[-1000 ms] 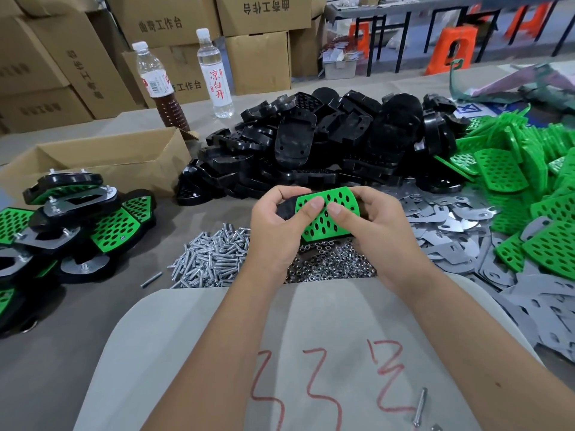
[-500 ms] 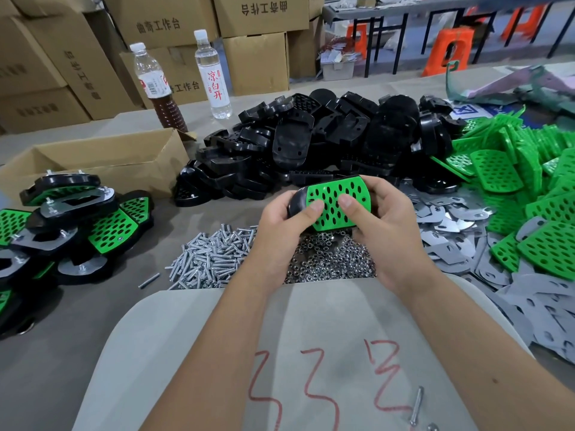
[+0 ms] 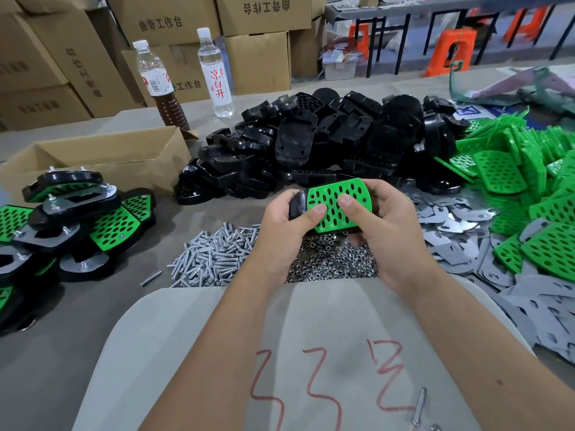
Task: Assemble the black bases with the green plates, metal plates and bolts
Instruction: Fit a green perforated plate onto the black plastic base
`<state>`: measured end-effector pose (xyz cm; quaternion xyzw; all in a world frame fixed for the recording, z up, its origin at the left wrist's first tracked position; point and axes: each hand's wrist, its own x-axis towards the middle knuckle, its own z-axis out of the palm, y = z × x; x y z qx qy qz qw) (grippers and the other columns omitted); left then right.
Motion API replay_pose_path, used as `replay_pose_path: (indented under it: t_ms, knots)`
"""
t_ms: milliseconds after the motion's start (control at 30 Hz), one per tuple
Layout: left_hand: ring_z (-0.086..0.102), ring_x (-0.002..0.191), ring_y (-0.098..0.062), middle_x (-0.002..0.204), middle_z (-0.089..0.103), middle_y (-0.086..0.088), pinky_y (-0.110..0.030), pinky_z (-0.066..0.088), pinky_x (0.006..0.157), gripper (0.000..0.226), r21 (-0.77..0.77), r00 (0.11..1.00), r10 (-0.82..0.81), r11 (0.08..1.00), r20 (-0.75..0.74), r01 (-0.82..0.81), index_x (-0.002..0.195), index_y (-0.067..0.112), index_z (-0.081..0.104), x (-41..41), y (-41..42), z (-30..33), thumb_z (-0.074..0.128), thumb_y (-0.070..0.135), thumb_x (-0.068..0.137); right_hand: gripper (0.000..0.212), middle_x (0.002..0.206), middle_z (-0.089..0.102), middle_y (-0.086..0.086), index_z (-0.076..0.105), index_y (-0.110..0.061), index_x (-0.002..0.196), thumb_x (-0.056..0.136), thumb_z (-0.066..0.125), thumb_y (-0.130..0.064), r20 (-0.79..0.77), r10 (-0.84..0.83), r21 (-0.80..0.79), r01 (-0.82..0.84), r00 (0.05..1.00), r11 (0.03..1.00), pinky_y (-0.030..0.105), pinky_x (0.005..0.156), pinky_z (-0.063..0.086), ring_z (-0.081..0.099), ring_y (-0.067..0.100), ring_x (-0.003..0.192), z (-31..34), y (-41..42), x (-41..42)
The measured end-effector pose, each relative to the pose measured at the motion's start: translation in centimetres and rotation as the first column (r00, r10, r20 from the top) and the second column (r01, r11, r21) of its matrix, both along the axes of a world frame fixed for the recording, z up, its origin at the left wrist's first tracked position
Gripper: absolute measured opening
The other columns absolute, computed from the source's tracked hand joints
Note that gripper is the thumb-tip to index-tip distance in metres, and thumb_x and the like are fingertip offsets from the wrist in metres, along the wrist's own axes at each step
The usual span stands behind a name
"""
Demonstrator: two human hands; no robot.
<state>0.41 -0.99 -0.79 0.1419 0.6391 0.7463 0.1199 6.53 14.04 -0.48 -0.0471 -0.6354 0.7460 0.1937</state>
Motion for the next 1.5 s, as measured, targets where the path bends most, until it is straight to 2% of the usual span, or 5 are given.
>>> replay_pose_path:
  t_ms: [633,833,1167,1333,1500]
  knots:
    - [0.075,0.093,-0.022,0.102,0.077,-0.009,-0.031,0.06,0.078,0.028,0.083,0.998,0.004,0.997,0.068,-0.009,0.115,0.003,0.065,0.2,-0.3,0.3,0.072,0.009,0.089,0.023,0.103,0.078,0.013,0.079,-0.014,0.104,0.1,0.067,-0.033,0.027,0.042,-0.133,-0.038,0.999,0.99,0.039,0.061,0.063,0.076,0.034,0.086,-0.1,0.3,-0.5]
    - [0.072,0.104,-0.041,0.103,0.076,-0.017,-0.061,0.057,0.097,0.042,0.002,0.994,0.113,0.994,0.002,-0.113,0.099,0.011,0.072,0.4,0.0,0.5,0.073,0.052,0.087,0.02,0.091,0.08,0.003,0.078,-0.018,0.098,0.106,0.06,-0.022,0.027,-0.055,0.118,0.051,0.998,0.992,0.025,0.058,0.06,0.077,0.017,0.082,-0.3,0.1,-0.7]
    - [0.074,0.088,-0.019,0.095,0.077,-0.009,-0.035,0.062,0.076,0.033,0.111,0.992,0.116,0.986,0.055,-0.121,0.104,0.004,0.07,0.3,-0.2,0.7,0.069,0.036,0.096,0.018,0.099,0.078,0.01,0.076,-0.018,0.107,0.107,0.059,-0.023,-0.024,0.015,0.163,-0.011,1.0,0.986,0.051,0.07,0.063,0.073,0.038,0.095,-0.6,0.4,-0.7]
    - [0.07,0.077,-0.012,0.082,0.073,0.003,-0.03,0.056,0.062,0.025,0.029,0.964,0.265,0.964,0.028,-0.266,0.093,0.015,0.067,0.0,0.0,0.1,0.061,0.037,0.104,0.029,0.114,0.079,0.002,0.071,-0.026,0.121,0.108,0.051,-0.01,0.009,0.185,0.179,-0.183,0.983,0.967,0.043,0.085,0.064,0.075,0.022,0.108,-0.7,0.6,-1.1]
    - [0.073,0.096,-0.022,0.108,0.077,-0.011,-0.036,0.06,0.08,0.015,0.038,0.996,0.083,0.996,0.028,-0.084,0.109,0.012,0.07,0.1,-0.1,0.1,0.069,0.022,0.097,0.031,0.107,0.08,0.002,0.075,-0.025,0.109,0.107,0.053,-0.003,0.025,0.045,0.117,-0.047,0.999,0.992,0.04,0.082,0.065,0.077,0.022,0.103,-0.8,1.2,-1.0]
